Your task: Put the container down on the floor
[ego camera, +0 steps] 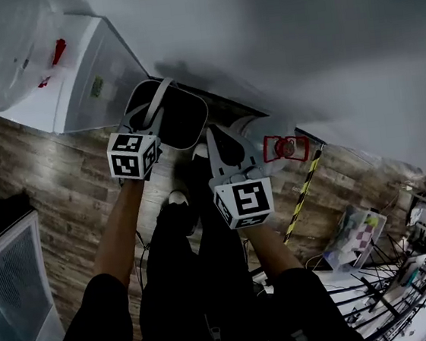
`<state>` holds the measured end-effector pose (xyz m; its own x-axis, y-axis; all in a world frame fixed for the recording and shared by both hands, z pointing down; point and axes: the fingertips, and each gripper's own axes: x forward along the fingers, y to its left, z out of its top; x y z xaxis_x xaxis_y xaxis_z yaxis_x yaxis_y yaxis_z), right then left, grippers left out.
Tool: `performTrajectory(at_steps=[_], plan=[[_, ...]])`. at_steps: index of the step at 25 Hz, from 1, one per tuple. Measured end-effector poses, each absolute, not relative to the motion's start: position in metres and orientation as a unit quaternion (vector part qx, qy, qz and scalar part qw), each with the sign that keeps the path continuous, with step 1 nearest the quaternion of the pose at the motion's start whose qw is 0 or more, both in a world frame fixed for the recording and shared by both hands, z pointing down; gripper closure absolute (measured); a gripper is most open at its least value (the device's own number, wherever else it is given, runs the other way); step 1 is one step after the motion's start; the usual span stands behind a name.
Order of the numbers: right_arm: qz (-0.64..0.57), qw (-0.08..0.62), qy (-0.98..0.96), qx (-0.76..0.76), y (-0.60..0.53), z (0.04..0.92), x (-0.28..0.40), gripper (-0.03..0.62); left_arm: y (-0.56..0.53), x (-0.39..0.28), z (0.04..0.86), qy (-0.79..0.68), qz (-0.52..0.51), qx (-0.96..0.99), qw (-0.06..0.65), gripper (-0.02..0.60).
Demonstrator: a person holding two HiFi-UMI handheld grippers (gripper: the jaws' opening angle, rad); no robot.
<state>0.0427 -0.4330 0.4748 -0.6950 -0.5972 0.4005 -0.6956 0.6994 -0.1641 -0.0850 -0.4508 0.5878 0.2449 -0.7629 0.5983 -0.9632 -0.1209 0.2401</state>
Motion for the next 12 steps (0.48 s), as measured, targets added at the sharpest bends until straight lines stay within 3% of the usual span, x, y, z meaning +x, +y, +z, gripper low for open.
performTrajectory(at_steps=[12], plan=[[0.155, 0.113, -0.917, 0.351, -0.47, 0.582, 0.001, 0.583, -0.463, -0.119, 0.701, -0.605, 0.171, 0.722, 0.288, 0.497]])
